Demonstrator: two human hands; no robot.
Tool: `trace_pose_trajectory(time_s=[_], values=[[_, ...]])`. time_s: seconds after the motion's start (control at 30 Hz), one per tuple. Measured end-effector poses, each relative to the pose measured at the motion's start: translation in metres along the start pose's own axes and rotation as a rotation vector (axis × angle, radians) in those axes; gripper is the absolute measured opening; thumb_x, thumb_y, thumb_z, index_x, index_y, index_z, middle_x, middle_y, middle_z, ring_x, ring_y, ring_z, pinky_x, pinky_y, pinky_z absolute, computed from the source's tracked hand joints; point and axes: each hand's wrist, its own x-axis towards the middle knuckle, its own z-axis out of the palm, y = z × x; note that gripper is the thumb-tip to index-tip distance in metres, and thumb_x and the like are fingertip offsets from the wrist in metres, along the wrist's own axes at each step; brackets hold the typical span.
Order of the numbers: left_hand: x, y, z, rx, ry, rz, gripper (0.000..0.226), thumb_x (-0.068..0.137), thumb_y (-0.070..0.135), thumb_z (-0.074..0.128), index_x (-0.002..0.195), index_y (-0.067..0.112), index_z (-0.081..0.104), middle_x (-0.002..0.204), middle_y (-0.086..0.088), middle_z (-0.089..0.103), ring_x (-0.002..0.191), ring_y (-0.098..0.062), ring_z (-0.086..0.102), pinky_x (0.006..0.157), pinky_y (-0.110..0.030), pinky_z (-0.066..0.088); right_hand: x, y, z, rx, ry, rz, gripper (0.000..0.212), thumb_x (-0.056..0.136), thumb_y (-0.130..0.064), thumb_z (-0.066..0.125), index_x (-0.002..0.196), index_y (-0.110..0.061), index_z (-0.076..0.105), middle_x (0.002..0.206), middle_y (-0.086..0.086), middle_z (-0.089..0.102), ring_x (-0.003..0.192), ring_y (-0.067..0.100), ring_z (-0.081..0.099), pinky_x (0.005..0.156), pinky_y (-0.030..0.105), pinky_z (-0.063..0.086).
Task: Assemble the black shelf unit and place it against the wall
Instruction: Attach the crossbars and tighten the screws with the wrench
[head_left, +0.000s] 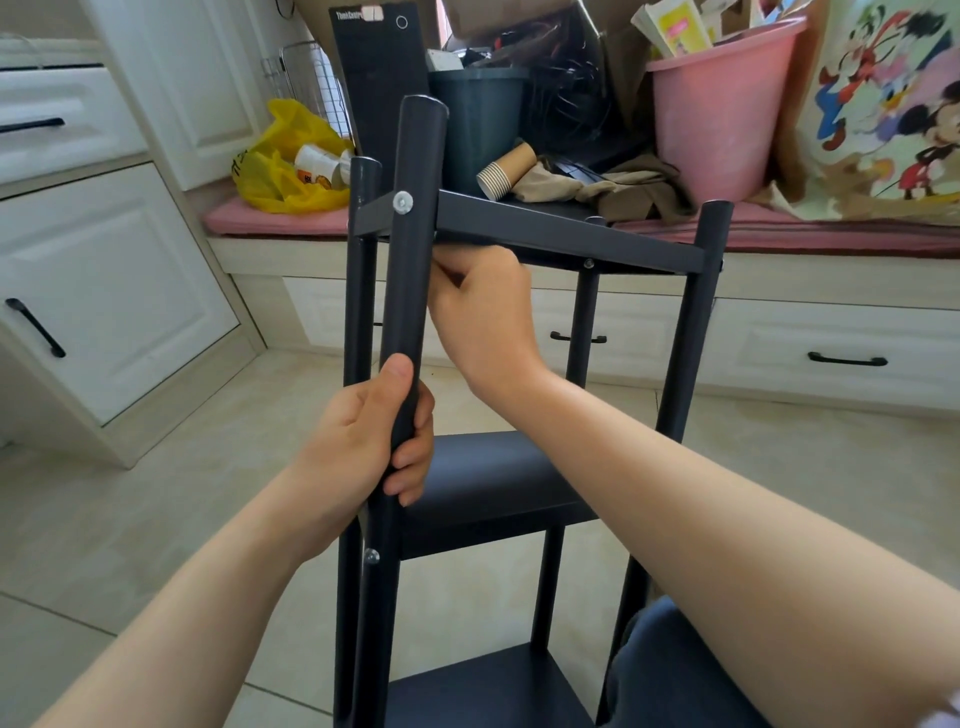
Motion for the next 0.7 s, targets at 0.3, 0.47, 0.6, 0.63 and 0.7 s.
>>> trace_pose_trajectory(time_s=[0.3,0.47,0.6,0.63,0.7], values=[[-0.002,0.002,0.002,0.018,-0.012,-0.006,0.055,0.086,0.061,0.039,0.073,0.008,0.044,0.050,-0.001,0.033,0.038,-0.013,0.029,0.040,-0.025,0.037,0.004,0.009,0.012,-0.011,0.133,-0.099,0.026,0.093,-0.007,0.059,0.070,0.004,0.064,0.064,0.015,0.064,0.069,0.041,0.055,0.066,0.045,0.053],[-0.002,0.003,0.005,0.014,-0.001,-0.005,0.060,0.086,0.067,0.041,0.075,0.008,0.043,0.051,-0.001,0.032,0.039,-0.014,0.029,0.041,-0.025,0.037,0.002,0.007,0.006,-0.024,0.083,-0.068,0.029,0.095,-0.006,0.058,0.069,0.008,0.059,0.062,0.019,0.060,0.063,0.034,0.053,0.060,0.035,0.048],[-0.001,0.003,0.003,0.034,-0.010,0.007,0.058,0.078,0.066,0.042,0.076,0.008,0.044,0.052,-0.001,0.034,0.039,-0.014,0.031,0.041,-0.025,0.038,-0.004,0.007,-0.001,-0.037,-0.045,-0.008,0.029,0.096,-0.011,0.056,0.073,0.007,0.062,0.068,0.022,0.063,0.072,0.042,0.056,0.069,0.052,0.051],[-0.001,0.003,0.003,0.039,-0.010,0.009,0.058,0.078,0.066,0.043,0.076,0.008,0.045,0.052,-0.001,0.034,0.040,-0.014,0.031,0.042,-0.026,0.038,-0.006,0.006,-0.003,-0.049,-0.082,0.011,0.030,0.096,-0.013,0.056,0.074,0.007,0.062,0.069,0.023,0.062,0.071,0.041,0.056,0.068,0.050,0.052],[0.000,0.003,0.002,0.037,-0.008,0.014,0.058,0.078,0.066,0.043,0.076,0.008,0.045,0.053,-0.002,0.035,0.040,-0.014,0.032,0.042,-0.026,0.039,-0.011,0.002,-0.010,-0.064,-0.137,0.057,0.033,0.097,-0.014,0.056,0.071,0.005,0.061,0.069,0.024,0.059,0.062,0.029,0.049,0.062,0.039,0.047]])
